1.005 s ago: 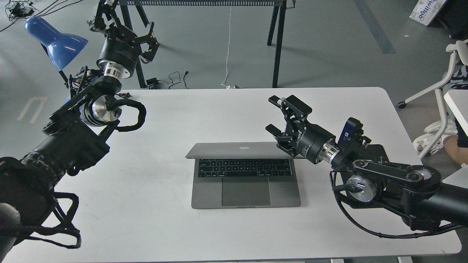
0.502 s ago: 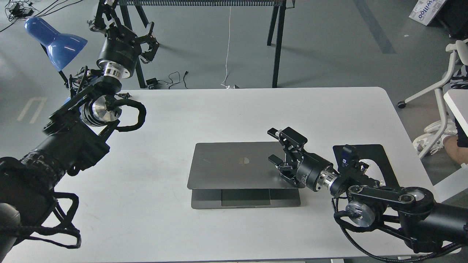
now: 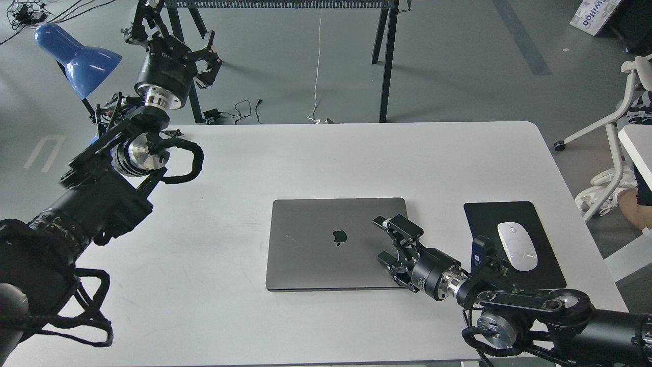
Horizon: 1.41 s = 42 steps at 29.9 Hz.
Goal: Close notebook with right arm
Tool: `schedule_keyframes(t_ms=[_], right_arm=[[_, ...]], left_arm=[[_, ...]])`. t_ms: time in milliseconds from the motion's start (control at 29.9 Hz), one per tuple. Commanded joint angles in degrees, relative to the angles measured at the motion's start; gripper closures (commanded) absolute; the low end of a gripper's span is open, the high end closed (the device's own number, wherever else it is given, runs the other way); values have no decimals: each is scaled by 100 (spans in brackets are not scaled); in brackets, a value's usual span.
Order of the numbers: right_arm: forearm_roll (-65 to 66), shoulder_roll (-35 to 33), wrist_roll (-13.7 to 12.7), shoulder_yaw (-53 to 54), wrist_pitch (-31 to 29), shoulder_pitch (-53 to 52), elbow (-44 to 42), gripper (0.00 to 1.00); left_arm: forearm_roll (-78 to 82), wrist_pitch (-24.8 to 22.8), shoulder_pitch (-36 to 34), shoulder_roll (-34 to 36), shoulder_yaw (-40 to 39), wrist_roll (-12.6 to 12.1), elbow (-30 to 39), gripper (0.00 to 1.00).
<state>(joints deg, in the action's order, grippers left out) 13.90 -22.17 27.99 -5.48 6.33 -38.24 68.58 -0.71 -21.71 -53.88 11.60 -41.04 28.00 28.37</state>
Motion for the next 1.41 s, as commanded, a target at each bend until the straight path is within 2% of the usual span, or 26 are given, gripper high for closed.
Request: schedule_keyframes(t_ms=[0,402,737,837,938,1139,1373], right_arm=[[-1,20,1,-93,9,-8,-3,1],[-10,-68,1,-6,62,-192,76,1],[7,-287,1,855,-96,-1448,68,1],[16,-270,1,1302,-368,-1782,-90,1],[16,-235,1,1646,-518,-1976,-625,1],[16,-173,1,2033,-1335,-2161,-1733,1],[16,-120,1,2183,-2179,-2249,-2393,1]], left_arm=[[0,0,0,0,0,0,1,0],[-9,0,0,0,0,0,1,0],[-9,0,0,0,0,0,1,0],[-9,0,0,0,0,0,1,0],[-9,0,0,0,0,0,1,0],[-9,0,0,0,0,0,1,0],[-8,-9,0,0,0,0,-7,0]])
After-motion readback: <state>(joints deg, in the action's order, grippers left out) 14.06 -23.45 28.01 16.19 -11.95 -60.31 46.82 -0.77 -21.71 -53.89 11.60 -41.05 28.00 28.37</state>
